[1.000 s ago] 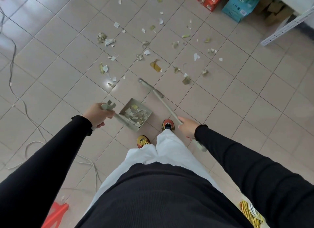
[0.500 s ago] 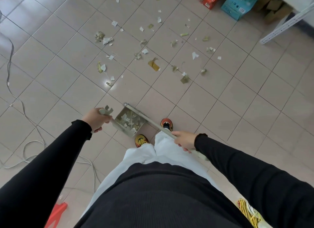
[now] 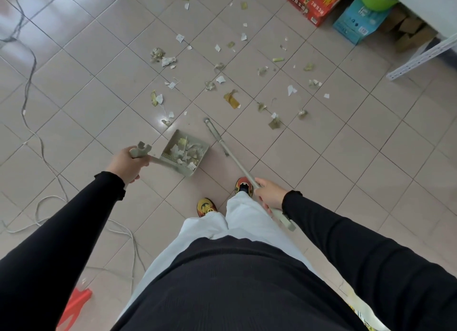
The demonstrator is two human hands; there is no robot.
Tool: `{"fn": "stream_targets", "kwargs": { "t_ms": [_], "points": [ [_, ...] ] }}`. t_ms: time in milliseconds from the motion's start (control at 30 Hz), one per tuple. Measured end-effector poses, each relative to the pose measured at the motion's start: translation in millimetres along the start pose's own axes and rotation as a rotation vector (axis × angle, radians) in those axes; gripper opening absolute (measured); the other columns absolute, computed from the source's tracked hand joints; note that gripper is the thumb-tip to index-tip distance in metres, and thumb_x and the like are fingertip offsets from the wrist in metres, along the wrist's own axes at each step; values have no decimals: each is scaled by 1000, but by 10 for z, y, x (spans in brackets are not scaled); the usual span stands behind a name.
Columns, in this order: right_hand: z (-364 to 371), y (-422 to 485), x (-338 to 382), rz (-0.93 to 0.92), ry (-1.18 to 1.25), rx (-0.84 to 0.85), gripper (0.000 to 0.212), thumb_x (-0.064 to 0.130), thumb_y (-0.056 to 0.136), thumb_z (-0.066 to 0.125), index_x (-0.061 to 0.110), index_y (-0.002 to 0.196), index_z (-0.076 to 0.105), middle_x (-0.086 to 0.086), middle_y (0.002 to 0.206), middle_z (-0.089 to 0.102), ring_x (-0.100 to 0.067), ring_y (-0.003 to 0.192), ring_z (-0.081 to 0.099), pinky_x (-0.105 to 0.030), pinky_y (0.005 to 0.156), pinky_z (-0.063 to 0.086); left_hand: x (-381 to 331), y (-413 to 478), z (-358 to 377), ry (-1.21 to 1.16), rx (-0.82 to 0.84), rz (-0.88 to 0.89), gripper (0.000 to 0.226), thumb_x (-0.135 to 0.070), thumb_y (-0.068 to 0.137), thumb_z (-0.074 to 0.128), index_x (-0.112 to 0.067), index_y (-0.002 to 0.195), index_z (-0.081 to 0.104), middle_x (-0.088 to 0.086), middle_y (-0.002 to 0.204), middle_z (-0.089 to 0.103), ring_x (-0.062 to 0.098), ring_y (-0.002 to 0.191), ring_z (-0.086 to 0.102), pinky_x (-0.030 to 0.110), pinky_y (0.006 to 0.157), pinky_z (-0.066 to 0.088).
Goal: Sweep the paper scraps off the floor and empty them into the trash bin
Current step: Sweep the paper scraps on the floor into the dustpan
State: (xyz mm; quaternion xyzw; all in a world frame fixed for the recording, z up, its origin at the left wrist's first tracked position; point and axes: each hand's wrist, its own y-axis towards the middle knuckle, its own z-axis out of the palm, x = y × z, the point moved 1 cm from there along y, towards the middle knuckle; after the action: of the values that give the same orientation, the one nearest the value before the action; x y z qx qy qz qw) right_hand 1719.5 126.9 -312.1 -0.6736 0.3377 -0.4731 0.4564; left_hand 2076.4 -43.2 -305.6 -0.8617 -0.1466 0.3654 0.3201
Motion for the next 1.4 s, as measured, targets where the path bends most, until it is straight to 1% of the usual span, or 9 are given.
{"fn": "stream_targets", "kwargs": {
  "t_ms": [133, 300, 533, 833, 1000, 1133, 1233, 1300, 1400],
  "points": [
    [66, -8, 82, 26, 62, 21, 44, 9, 98, 34, 18, 141, 40, -6, 70, 42, -13, 46, 38, -17, 33, 35, 12, 162, -136, -64, -79, 5, 32, -23, 82, 62, -25, 114, 67, 2, 79, 59, 19, 50, 47, 23, 43, 37],
    [238, -39, 200, 110, 115, 108, 53, 13, 100, 38, 25, 151, 30, -3, 74, 46, -9, 47, 39, -17, 34, 36, -116, 269, -268, -107, -171, 74, 26, -33, 78, 61, -35, 104, 65, -2, 79, 61, 14, 48, 47, 18, 35, 40],
    [673, 41, 681, 165, 78, 307, 45, 13, 103, 38, 24, 146, 37, -2, 72, 44, -6, 47, 37, -13, 33, 35, -107, 363, -407, -104, -236, 104, 14, -51, 76, 59, -64, 82, 60, -14, 83, 65, 21, 55, 53, 52, 73, 57],
    [855, 465, 1257, 243, 80, 307, 40, 15, 106, 37, 7, 145, 39, -7, 76, 50, -8, 53, 36, -12, 29, 37, -41, 399, -602, -63, -261, 106, 15, -50, 77, 56, -62, 84, 61, -3, 80, 62, 28, 67, 54, 59, 76, 57],
    [318, 479, 1388, 266, 181, 169, 13, 15, 105, 37, 11, 105, 50, -3, 72, 47, -4, 30, 38, -12, 28, 35, -36, 516, -682, -80, -267, 91, 15, -48, 75, 56, -60, 83, 62, -11, 75, 63, 25, 61, 54, 56, 74, 57],
    [2, 426, 1369, 245, 244, 47, 24, 12, 104, 35, 15, 83, 46, -3, 70, 43, -5, 21, 37, -9, 28, 31, -77, 620, -681, -93, -225, 109, 13, -46, 71, 57, -47, 82, 64, -42, 73, 60, 27, 59, 53, 56, 70, 56],
    [-127, 303, 1282, 216, 255, 3, 20, 12, 103, 37, 21, 109, 54, -4, 71, 45, -7, 40, 42, -9, 30, 32, -149, 656, -649, -69, -204, 134, 18, -45, 73, 59, -36, 87, 66, -21, 75, 63, 25, 57, 54, 51, 67, 56],
    [-177, 260, 1172, 156, 254, -23, 41, 11, 102, 40, 24, 141, 43, -4, 73, 48, -9, 50, 39, -10, 32, 34, -194, 636, -615, -66, -185, 147, 13, -45, 75, 60, -41, 87, 66, -8, 72, 61, 23, 56, 52, 42, 63, 54],
    [-149, 240, 1036, 77, 232, -50, 54, 8, 101, 41, 23, 152, 30, -6, 76, 49, -11, 49, 39, -13, 34, 36, -230, 609, -568, -108, -151, 137, 14, -35, 77, 60, -32, 89, 67, -1, 67, 53, 20, 54, 47, 28, 51, 45]
  ]
}}
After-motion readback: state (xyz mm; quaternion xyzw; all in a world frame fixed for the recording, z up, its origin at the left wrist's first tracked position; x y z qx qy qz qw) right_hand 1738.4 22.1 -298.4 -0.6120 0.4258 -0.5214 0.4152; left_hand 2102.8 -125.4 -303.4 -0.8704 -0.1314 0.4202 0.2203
